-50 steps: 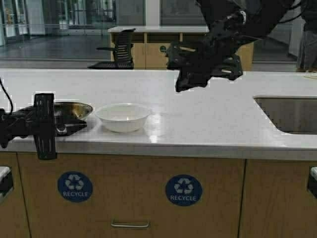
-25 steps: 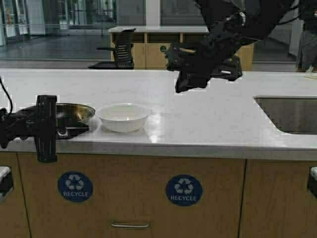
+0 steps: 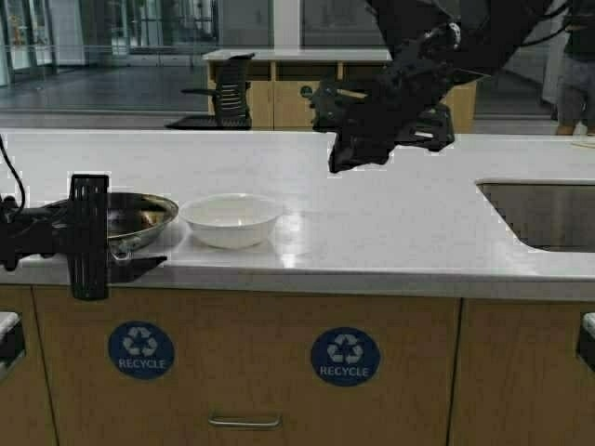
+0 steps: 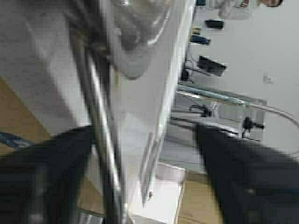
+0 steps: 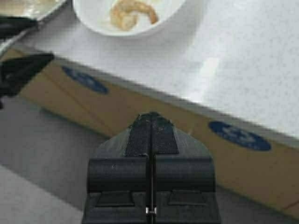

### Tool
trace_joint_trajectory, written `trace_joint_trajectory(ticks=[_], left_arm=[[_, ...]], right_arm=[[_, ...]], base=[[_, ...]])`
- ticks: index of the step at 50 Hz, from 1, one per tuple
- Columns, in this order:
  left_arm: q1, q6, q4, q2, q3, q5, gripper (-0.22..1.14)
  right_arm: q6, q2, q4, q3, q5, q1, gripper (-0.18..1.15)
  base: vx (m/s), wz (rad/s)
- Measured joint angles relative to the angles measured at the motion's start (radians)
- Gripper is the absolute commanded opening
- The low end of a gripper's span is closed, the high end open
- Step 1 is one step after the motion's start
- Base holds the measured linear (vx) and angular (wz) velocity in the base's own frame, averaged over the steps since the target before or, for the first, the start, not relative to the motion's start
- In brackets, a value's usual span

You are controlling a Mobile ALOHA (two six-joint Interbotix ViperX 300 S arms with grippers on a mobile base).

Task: Add oil to the pan and cook the shrimp and serve it

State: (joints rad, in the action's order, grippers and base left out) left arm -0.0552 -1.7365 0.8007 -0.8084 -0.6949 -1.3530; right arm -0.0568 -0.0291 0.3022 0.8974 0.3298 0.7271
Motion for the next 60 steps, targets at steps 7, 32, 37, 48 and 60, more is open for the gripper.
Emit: trace_joint_trajectory(ticks=[7,32,37,48,60], left_arm=[[0.0,0.017,0.0,0.009,-0.002,0.0,1.03],[-0.051,0.138,0.002,0.078,-0.147,0.002,1.03],[-0.06,0.17,0.005,0.114,-0.193,0.002,1.03],[-0.06,0.216,0.02,0.156,-0.279,0.002,1.03],[-0.06,0.321,0.037,0.169,-0.36,0.083,1.03]], right_arm=[[0.0,0.0,0.002,0.0,0.0,0.0,0.06],[0.0,0.0,0.002,0.0,0.002,0.0,0.06],[0.0,0.0,0.002,-0.002,0.006,0.0,0.06],[0.0,0.0,0.002,-0.002,0.008,-0.002,0.06],[0.0,-0.002,0.002,-0.002,0.011,0.0,0.06]], base=[[0.0,0.0],[0.0,0.0],[0.0,0.0],[0.0,0.0],[0.0,0.0]])
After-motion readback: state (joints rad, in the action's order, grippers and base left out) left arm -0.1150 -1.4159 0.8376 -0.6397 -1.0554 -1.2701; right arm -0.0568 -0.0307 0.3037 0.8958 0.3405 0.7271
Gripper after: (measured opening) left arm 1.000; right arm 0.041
